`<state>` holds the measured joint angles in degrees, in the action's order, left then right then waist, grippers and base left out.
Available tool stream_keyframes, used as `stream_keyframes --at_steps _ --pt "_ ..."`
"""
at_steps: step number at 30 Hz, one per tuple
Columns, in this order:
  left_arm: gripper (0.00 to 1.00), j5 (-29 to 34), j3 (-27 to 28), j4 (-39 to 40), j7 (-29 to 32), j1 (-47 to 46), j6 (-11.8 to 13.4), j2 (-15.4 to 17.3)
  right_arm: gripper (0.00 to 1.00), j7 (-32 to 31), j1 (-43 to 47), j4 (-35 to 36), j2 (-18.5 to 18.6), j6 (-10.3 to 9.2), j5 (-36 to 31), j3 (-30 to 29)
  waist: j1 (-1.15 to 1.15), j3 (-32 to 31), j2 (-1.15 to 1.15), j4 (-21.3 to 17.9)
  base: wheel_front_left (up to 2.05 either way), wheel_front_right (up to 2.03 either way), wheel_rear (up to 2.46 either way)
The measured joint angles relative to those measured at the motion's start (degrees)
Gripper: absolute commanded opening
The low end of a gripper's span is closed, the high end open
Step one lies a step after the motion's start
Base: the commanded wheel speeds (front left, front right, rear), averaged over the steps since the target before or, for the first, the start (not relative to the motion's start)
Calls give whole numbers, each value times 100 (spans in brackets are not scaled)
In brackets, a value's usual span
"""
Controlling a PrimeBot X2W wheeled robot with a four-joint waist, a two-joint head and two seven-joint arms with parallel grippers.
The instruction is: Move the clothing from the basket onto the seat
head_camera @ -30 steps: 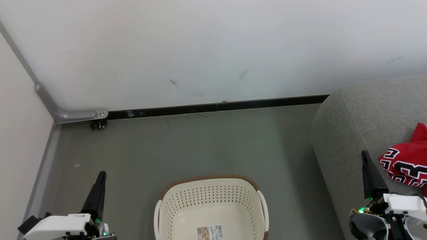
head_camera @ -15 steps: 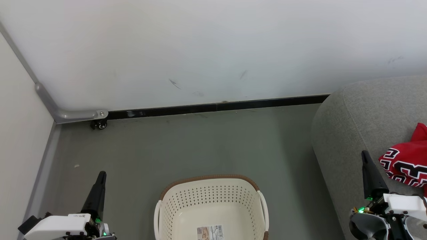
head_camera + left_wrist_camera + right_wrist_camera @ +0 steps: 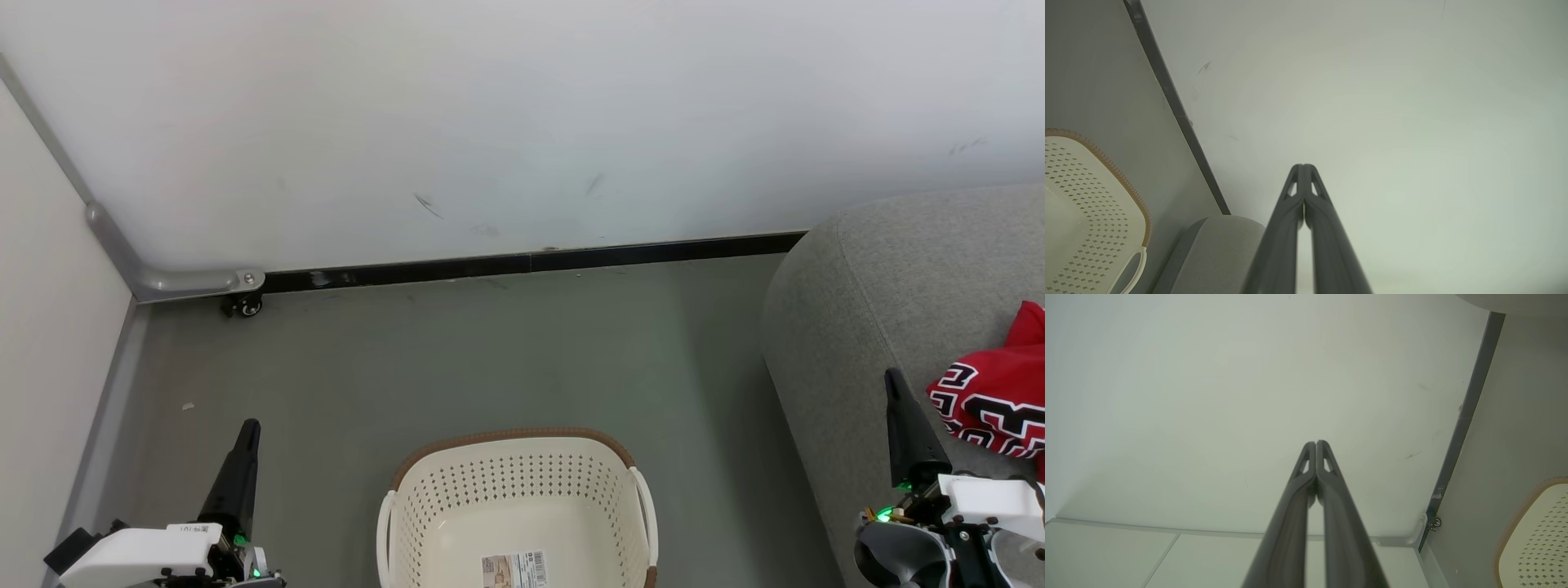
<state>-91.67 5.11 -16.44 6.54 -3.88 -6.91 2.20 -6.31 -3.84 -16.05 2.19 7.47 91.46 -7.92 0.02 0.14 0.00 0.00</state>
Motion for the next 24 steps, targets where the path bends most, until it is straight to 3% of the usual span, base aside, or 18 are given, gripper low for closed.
stream_keyframes --at_steps 24 --pt "0 0 -1 16 -1 0 0 0 0 0 0 1 0 0 0 1 0 1 0 0 0 0 0"
